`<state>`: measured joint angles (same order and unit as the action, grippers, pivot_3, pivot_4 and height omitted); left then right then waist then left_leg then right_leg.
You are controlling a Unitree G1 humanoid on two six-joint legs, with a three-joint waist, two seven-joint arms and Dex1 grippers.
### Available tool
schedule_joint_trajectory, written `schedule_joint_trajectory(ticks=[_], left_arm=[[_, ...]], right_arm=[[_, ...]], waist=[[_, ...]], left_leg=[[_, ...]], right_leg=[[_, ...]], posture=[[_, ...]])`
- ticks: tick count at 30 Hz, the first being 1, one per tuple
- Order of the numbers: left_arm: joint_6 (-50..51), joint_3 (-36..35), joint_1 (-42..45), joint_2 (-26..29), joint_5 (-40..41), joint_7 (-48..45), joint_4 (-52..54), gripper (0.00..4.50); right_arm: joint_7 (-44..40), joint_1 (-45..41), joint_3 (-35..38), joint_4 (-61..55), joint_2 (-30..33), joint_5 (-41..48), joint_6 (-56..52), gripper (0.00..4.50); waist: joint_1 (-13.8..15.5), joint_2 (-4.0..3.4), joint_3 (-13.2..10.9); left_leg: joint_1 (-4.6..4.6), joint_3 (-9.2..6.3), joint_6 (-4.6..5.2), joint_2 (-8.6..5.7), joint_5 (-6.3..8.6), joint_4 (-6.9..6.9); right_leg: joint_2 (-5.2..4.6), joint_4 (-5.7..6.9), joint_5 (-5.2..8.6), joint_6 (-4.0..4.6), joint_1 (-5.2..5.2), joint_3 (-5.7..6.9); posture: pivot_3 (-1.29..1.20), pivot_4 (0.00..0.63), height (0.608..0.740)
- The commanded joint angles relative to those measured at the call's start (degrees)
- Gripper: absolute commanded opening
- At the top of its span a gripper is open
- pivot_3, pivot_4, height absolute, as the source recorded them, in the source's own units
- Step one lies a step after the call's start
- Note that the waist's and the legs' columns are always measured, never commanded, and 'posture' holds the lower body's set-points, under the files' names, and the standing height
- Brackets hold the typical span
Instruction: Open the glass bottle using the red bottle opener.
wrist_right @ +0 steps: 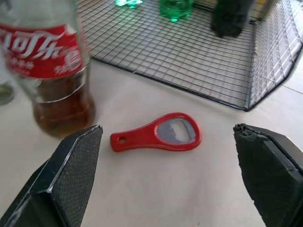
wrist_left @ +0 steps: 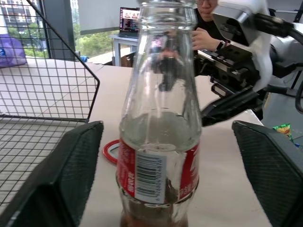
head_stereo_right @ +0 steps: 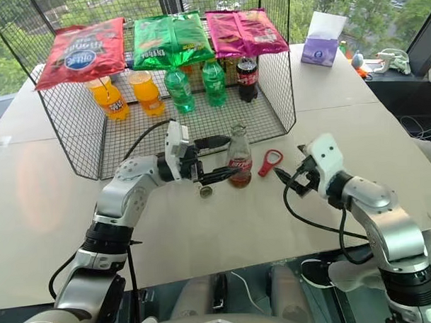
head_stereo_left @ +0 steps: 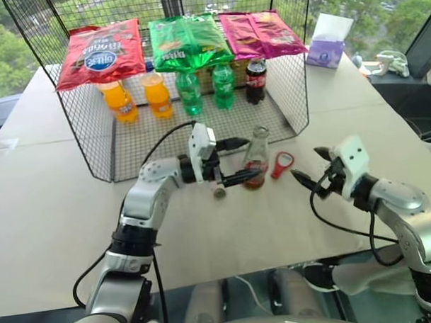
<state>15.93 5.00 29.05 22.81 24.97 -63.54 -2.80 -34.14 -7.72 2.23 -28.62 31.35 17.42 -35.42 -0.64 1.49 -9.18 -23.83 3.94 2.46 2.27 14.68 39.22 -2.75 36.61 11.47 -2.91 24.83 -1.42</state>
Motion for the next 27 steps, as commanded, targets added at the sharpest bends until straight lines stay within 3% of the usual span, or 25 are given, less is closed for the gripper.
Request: schedule_joint_trajectory(ticks=[1,12,18,27], left_arm=[[-1.0,-1.0,0.1,0.1,0.9,-0.2,1.3,4.45],[3.4,-4.7,-2.1,2.6,6.0,0.4,5.9,4.45],[4.9,-9.7,-7.3,5.0,6.5,6.3,10.3,4.45],[2.8,-20.3,-27.0,7.2,5.5,14.5,14.0,4.45]], right_arm=[[-0.5,-0.3,0.6,-0.6,0.3,-0.3,3.9,4.5],[-0.7,-0.2,0.9,-0.4,-0.1,0.4,7.3,4.5],[-1.5,3.0,3.6,0.2,-1.0,2.2,12.0,4.5],[-6.5,19.6,16.0,-2.4,1.3,6.8,18.2,4.5]], waist=[[0.0,0.0,0.0],[0.0,0.0,0.0],[0.0,0.0,0.0],[0.1,-0.01,0.0]], left_leg=[[0.0,0.0,0.0,0.0,0.0,0.0],[0.0,0.01,0.0,0.02,0.0,0.0],[0.01,0.0,0.0,0.03,0.0,-0.03],[0.06,-0.03,0.0,0.06,0.02,-0.15]], right_leg=[[0.0,0.0,0.0,0.0,0.0,0.0],[0.0,0.0,0.0,0.01,0.0,0.0],[-0.01,-0.01,0.0,0.01,0.0,0.0],[-0.08,-0.1,0.03,-0.04,0.0,-0.01]], posture=[[0.0,0.15,0.74],[0.0,0.15,0.74],[0.0,0.15,0.74],[0.0,0.15,0.74]])
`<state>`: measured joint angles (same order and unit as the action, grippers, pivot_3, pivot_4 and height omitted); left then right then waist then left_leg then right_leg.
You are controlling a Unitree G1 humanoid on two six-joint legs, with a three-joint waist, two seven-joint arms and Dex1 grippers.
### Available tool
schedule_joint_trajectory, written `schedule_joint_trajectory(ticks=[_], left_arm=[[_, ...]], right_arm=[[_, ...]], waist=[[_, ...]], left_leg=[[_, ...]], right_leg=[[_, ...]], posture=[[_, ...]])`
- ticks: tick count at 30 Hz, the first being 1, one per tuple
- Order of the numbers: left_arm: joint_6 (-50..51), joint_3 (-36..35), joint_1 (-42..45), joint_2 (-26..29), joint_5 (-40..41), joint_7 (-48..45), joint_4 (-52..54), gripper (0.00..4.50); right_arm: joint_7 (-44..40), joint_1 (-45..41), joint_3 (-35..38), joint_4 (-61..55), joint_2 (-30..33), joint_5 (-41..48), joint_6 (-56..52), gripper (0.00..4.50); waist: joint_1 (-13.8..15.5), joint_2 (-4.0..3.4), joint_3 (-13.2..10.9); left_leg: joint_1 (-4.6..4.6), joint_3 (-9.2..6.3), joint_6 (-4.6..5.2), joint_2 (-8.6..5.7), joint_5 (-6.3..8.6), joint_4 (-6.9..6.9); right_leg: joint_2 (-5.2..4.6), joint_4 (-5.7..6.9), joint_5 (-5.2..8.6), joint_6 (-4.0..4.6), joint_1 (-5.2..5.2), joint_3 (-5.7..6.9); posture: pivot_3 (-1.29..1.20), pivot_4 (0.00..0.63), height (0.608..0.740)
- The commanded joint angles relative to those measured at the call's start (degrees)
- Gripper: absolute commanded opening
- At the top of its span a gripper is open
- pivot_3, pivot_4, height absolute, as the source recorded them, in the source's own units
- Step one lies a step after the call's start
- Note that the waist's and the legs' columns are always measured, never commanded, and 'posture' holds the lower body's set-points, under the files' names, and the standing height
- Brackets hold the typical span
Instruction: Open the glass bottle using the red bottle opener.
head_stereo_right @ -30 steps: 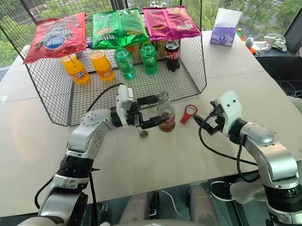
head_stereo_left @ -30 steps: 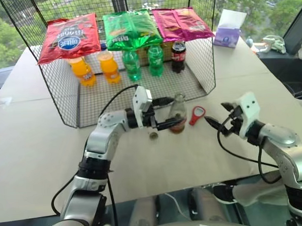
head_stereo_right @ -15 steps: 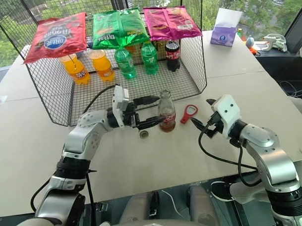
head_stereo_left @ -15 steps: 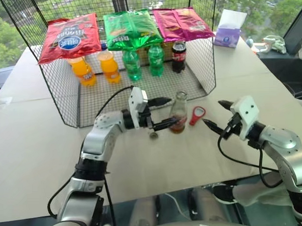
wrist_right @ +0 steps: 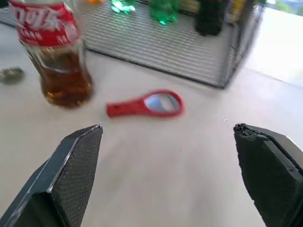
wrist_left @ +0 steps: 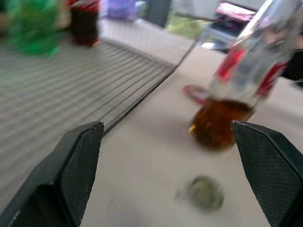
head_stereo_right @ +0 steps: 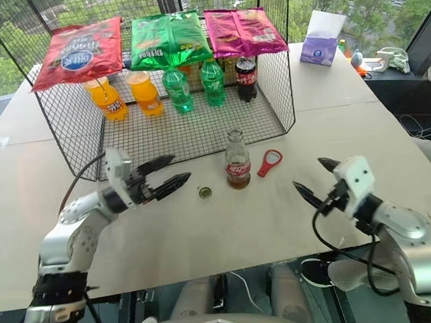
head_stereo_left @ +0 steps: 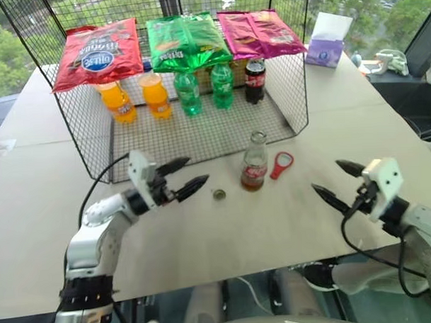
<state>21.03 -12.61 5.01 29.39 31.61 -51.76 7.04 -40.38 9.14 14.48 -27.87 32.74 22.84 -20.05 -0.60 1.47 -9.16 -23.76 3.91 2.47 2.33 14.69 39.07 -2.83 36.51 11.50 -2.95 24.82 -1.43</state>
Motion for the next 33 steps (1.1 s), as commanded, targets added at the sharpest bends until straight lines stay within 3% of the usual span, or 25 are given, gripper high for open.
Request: schedule_joint_trajectory(ticks=[1,7,19,33], left_arm=[[-3.3,-3.5,-4.6,0.3,-1.6,3.8,5.3,4.45],[-4.7,-7.7,-13.2,-2.2,-1.6,11.0,12.3,4.45],[-5.4,-7.6,-15.3,-5.6,-1.8,18.6,15.7,4.45],[-0.6,-5.4,-3.6,-3.3,-0.1,19.6,12.6,4.45]], right_arm=[[0.4,4.0,4.6,-3.5,-0.6,1.1,3.3,4.5],[3.2,7.7,7.0,-2.3,-2.4,-0.1,6.2,4.5],[0.6,8.4,7.3,4.1,-1.8,-0.2,12.5,4.5],[-2.8,5.3,3.2,4.9,-0.3,0.0,12.7,4.5]], waist=[[0.1,0.0,0.0],[-0.1,-0.02,0.1],[0.2,-0.01,0.1],[0.3,-0.01,0.1]], left_leg=[[0.03,-0.01,0.0,0.01,0.0,0.02],[0.07,-0.09,-0.02,0.18,0.01,0.06],[0.04,-0.1,-0.01,0.08,0.01,0.04],[0.03,-0.01,0.0,-0.08,0.01,0.04]], right_leg=[[0.0,0.0,0.03,-0.05,-0.02,0.01],[-0.2,0.02,0.07,-0.13,-0.03,-0.01],[-0.19,0.0,0.0,0.0,-0.01,0.02],[-0.12,0.01,0.0,0.01,-0.03,0.03]], posture=[[0.0,0.15,0.74],[0.0,0.15,0.74],[0.0,0.15,0.74],[0.0,0.15,0.74]])
